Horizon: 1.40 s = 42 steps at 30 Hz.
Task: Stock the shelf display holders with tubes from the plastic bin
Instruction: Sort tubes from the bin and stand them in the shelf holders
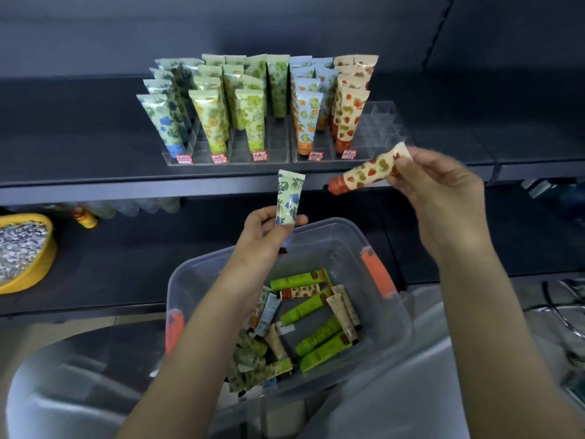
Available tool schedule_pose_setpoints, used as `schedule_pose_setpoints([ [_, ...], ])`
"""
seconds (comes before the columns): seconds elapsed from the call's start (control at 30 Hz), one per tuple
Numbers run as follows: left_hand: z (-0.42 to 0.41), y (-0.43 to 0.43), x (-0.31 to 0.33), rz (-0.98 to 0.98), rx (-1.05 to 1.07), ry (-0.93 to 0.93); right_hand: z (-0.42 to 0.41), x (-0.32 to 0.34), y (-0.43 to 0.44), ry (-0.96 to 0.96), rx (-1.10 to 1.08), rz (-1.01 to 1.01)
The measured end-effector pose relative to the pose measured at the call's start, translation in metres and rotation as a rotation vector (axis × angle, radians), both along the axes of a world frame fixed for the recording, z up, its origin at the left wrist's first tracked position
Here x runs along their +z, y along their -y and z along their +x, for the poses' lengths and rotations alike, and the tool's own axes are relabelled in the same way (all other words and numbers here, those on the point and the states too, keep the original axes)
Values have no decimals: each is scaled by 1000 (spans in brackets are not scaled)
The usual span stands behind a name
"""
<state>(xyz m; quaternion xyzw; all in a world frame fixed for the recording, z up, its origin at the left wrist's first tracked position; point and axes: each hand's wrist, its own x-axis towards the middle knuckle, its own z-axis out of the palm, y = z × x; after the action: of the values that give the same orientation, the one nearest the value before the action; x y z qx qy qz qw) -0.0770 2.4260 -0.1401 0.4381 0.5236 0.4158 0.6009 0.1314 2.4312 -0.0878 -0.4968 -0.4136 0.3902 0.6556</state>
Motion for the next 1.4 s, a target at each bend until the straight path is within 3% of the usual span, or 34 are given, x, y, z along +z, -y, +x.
schedule_pose_setpoints([
  [0.2, 16, -19, 16, 41, -18, 54, 34, 37, -47, 362, -105, 151],
  [0.5, 29, -36, 13, 56, -32, 144, 50, 46, -148, 685, -82, 85],
  [0.83, 27, -54, 9, 73, -25, 137, 42, 26, -185, 789, 29, 30],
  [1.4, 13, -51, 5, 56, 42, 153, 40, 35, -181, 839, -26, 29],
])
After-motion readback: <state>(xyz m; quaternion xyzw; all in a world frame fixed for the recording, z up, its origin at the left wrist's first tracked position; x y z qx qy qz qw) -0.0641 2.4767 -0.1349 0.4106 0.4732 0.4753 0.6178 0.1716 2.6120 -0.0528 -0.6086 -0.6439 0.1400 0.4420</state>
